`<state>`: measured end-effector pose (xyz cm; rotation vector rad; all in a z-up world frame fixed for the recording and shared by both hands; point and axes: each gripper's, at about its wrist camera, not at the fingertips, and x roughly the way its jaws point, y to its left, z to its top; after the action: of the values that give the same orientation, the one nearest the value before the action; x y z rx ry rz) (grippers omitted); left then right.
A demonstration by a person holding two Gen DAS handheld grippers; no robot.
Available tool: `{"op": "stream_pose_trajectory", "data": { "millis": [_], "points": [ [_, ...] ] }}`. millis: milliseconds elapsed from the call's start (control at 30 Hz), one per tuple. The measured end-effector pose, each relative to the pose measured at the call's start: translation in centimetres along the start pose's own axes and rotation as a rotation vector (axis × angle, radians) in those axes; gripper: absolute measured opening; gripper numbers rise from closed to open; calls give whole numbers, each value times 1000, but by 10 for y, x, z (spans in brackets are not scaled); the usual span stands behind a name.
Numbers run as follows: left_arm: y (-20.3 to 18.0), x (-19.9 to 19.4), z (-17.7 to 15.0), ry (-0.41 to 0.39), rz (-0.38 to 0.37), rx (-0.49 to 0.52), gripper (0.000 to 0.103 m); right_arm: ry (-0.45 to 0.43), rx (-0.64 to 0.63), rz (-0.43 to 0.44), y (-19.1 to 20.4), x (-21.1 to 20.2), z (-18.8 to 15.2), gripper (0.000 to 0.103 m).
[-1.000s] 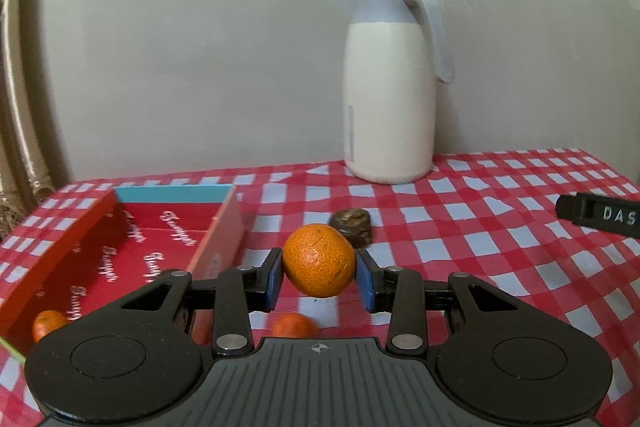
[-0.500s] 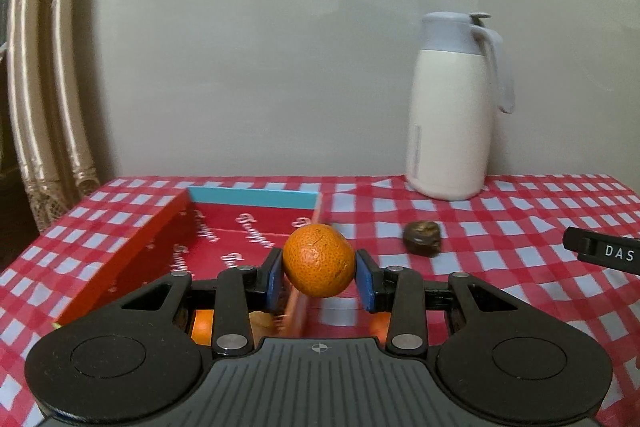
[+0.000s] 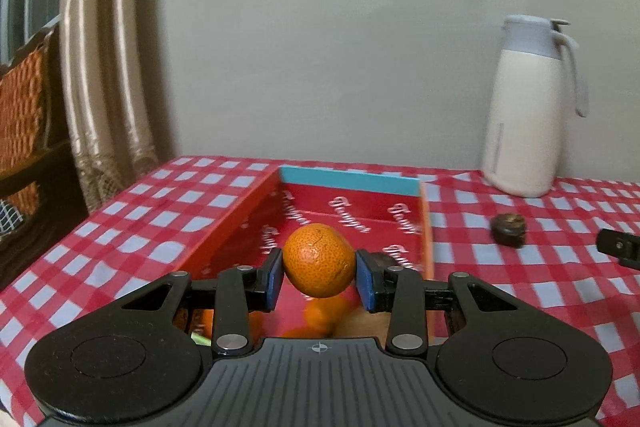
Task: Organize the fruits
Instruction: 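Carry the orange with the left gripper into the box and open, then lower the right gripper onto an orange beside the box and close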
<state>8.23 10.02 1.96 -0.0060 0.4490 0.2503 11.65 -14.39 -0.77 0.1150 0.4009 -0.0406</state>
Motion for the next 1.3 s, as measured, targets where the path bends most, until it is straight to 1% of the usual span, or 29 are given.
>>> {"op": "stream_pose_trajectory", "data": {
  "millis": [267, 400, 433, 467, 500, 567, 733, 900, 1000, 1133, 1233, 1300],
  "points": [
    [17, 14, -7, 37, 37, -18, 38, 16, -11, 28, 10, 1, -2, 103],
    [22, 17, -10, 41, 75, -31, 39, 23, -22, 62, 11, 0, -4, 103],
    [23, 17, -10, 42, 78, -33, 45, 22, -26, 73, 11, -1, -4, 103],
    [24, 16, -10, 38, 70, -36, 61, 23, -29, 86, 11, -1, -4, 103],
    [22, 14, -10, 25, 87, -33, 73, 25, -33, 98, 11, -2, -5, 103],
    [22, 10, -9, 0, 100, -27, 77, 28, -42, 115, 11, -2, -5, 103],
    [21, 4, -5, -8, 93, -25, 78, 26, -52, 143, 10, -5, -6, 103],
    [24, -4, -1, -31, 102, -29, 82, 48, -65, 170, 9, -4, -8, 103],
    [26, -6, -1, -31, 105, -32, 83, 47, -86, 181, 13, -6, -10, 102],
    [30, -9, 1, -34, 108, -36, 83, 44, -110, 211, 20, -10, -9, 96],
    [34, -12, 3, -38, 113, -32, 83, 50, -149, 255, 30, -12, -11, 93],
    [36, -14, 3, -40, 119, -31, 83, 64, -180, 311, 39, -14, -12, 89]
  ]
}}
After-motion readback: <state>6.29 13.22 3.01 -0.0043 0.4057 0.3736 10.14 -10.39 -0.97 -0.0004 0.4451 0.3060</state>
